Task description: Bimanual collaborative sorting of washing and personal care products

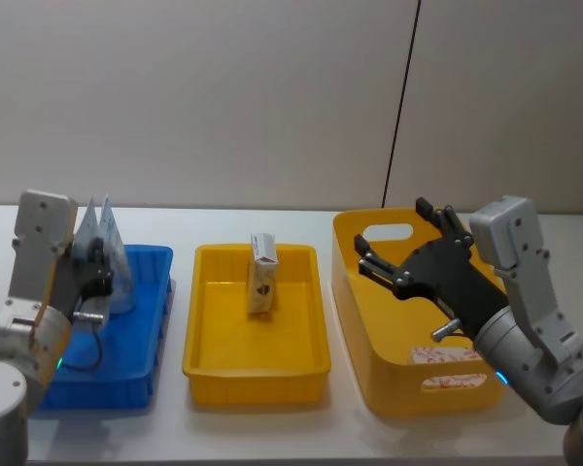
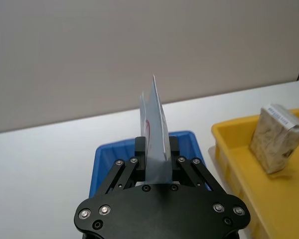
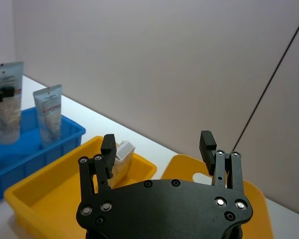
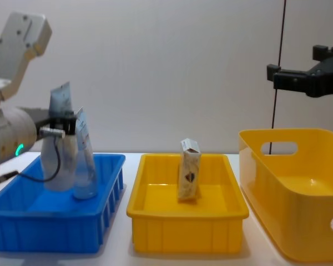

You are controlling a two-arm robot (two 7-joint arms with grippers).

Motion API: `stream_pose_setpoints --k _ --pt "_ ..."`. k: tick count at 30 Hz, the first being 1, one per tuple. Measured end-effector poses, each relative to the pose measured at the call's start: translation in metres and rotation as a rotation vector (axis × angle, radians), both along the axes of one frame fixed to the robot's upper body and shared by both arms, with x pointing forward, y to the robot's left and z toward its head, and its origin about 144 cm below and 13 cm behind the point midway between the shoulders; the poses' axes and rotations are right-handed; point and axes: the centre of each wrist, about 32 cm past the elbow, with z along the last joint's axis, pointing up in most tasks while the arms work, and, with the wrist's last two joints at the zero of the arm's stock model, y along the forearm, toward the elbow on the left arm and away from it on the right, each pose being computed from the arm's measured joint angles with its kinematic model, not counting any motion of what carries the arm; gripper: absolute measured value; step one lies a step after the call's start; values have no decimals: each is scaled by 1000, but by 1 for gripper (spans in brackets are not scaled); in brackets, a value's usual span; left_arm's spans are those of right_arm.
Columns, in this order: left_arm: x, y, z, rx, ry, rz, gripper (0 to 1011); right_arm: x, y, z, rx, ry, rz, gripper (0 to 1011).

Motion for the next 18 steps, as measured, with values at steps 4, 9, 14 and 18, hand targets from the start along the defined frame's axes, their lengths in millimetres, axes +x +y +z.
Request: stream_pose_setpoints --k 4,9,14,18 --pt "-3 1 10 -1 -38 -38 228 2 1 -1 12 9 33 1002" --pt "-7 2 21 -10 -77 -84 228 5 1 -3 26 27 78 1002" --pt "-9 2 34 -29 -123 -156 228 10 1 -6 50 58 148 1002" --pt "-9 1 40 -39 -145 -198 228 14 0 -8 61 77 180 1002"
